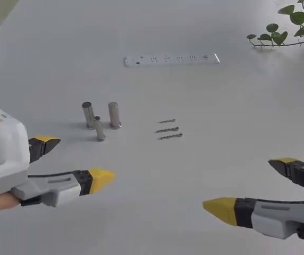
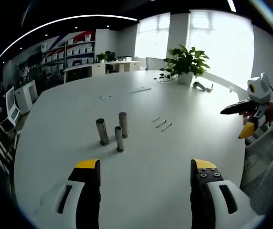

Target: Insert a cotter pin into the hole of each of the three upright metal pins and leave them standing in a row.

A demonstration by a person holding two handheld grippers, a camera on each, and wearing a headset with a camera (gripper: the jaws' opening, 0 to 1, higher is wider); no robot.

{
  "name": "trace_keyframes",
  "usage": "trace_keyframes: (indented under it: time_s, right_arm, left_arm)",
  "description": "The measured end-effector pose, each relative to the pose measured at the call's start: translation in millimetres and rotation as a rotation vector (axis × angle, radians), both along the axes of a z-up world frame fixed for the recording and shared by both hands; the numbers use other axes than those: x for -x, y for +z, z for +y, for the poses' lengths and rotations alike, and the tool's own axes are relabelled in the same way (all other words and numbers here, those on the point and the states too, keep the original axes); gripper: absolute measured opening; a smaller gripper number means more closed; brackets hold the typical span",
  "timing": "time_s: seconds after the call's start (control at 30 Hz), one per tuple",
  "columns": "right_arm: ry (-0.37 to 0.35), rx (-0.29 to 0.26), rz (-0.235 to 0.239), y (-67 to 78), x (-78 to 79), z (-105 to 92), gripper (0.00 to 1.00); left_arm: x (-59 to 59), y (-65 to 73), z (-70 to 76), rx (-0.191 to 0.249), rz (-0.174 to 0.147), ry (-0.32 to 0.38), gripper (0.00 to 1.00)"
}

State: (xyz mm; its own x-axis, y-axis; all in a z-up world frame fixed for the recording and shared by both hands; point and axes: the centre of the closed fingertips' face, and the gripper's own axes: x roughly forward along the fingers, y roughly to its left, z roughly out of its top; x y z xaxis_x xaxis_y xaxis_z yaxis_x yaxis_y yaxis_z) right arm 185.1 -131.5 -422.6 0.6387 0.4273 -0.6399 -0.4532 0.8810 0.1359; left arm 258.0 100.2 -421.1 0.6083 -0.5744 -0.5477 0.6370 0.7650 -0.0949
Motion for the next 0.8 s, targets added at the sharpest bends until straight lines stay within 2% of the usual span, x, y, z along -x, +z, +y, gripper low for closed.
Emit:
trace_keyframes:
  time_s: [0.3, 0.5, 0.8]
  right_arm:
    - [-0.004, 0.006, 0.002, 0.6, 0.6, -2.7, 0.98]
    - [-0.008, 0.007, 0.009, -1.4, 1.7, -3.6, 0.98]
    - [-0.015, 0.013, 0.016, -2.7, 2.8, -6.8, 0.98]
  left_arm:
    - [-25.2, -6.0, 4.2, -0.072, -0.017, -0.038, 0.69]
    - [-39.3, -9.5, 2.2, -0.079, -0.016, -0.047, 0.62]
    - [-53.1, -17.1, -3.7, -0.081, -0.003, -0.045, 0.49]
